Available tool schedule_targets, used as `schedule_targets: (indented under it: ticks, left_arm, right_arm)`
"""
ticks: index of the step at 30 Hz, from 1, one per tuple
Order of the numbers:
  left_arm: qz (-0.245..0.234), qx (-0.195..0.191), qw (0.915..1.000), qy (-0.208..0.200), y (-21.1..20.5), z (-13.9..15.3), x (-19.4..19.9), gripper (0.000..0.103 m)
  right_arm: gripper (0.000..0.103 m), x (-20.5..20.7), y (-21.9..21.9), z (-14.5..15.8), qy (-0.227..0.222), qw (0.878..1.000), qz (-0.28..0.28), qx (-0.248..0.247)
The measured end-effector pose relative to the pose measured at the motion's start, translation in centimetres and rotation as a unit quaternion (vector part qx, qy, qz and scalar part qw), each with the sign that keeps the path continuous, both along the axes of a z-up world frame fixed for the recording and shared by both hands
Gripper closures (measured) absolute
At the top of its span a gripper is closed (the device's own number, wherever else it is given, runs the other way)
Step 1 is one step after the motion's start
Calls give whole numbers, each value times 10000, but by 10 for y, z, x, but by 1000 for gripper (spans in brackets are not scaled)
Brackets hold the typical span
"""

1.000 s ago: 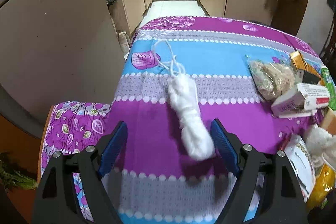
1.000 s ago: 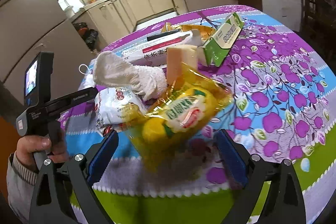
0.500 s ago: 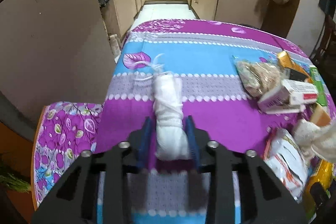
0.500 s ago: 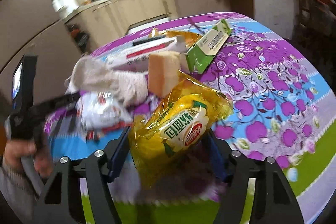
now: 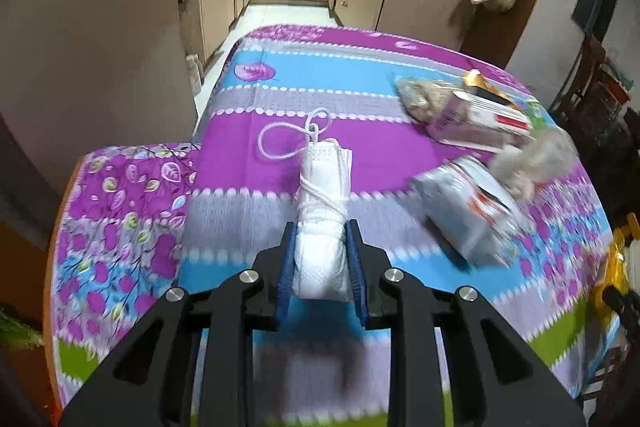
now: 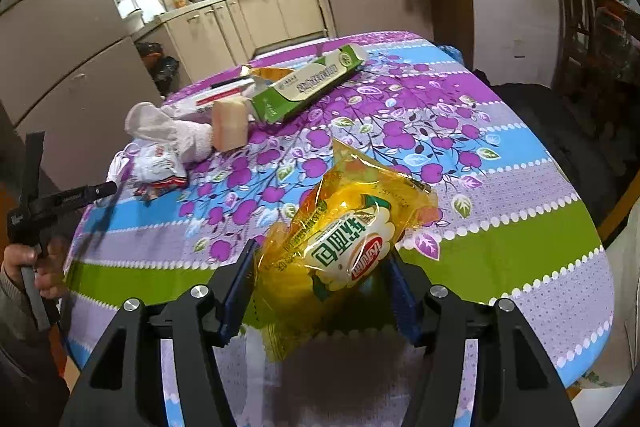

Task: Collect trash
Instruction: 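Carry the white bundle and yellow bag over the white bucket with both tools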

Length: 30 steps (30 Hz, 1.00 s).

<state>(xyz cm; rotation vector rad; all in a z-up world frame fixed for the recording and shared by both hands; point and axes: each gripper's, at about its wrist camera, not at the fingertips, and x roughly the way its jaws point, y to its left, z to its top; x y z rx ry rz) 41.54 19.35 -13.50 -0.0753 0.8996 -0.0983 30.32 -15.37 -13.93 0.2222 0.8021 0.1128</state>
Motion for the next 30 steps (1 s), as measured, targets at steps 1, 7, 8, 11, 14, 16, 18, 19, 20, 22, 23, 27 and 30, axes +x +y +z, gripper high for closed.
schedule_targets:
  ticks: [1, 7, 8, 11, 14, 16, 18, 19, 20, 22, 23, 27, 30]
  left_arm:
    - [-44, 53, 10000, -67, -4, 4, -7, 80]
    - [-391, 213, 9986, -271, -44, 29, -47, 80]
    - [-435, 286, 9982, -292, -51, 31, -51, 80]
    - [-627, 414, 9966, -346, -73, 34, -63, 80]
    - [-699, 500, 9955, -396, -91, 36, -70, 80]
    - [-746, 499, 9952, -386, -100, 38, -73, 80]
    - [-797, 612, 9939, -443, -112, 39, -77, 80]
    - [-840, 659, 9932, -469, -119, 40, -79, 80]
    - [-877, 684, 9926, -483, -125, 42, -81, 80]
    - [-984, 747, 9909, -540, -139, 44, -85, 80]
    - [-1021, 770, 9902, -560, -144, 45, -86, 80]
    - [-1293, 873, 9853, -694, -176, 50, -93, 80]
    - [-1490, 901, 9819, -740, -199, 52, -97, 80]
  right_arm:
    - [42, -4, 5, 2, -24, 10000, 32, 1]
    - [43, -12, 6, 10, -90, 9999, 108, 57]
    - [43, -14, 7, 11, -82, 9999, 135, 56]
    - [44, -17, 9, 12, -77, 9997, 224, 57]
    - [44, -19, 11, 13, -59, 9995, 313, 67]
    - [45, -22, 11, 14, -55, 9993, 359, 73]
    - [45, -26, 12, 18, -98, 9991, 400, 39]
    - [45, -28, 12, 20, -124, 9991, 412, 22]
    - [45, -30, 11, 23, -175, 9990, 413, -9]
    - [45, -35, 6, 30, -251, 9989, 388, -45]
    - [45, -38, 0, 35, -300, 9989, 348, -71]
    - [45, -48, -19, 46, -378, 9990, 201, -145]
    - [45, -56, -34, 52, -392, 9989, 87, -237]
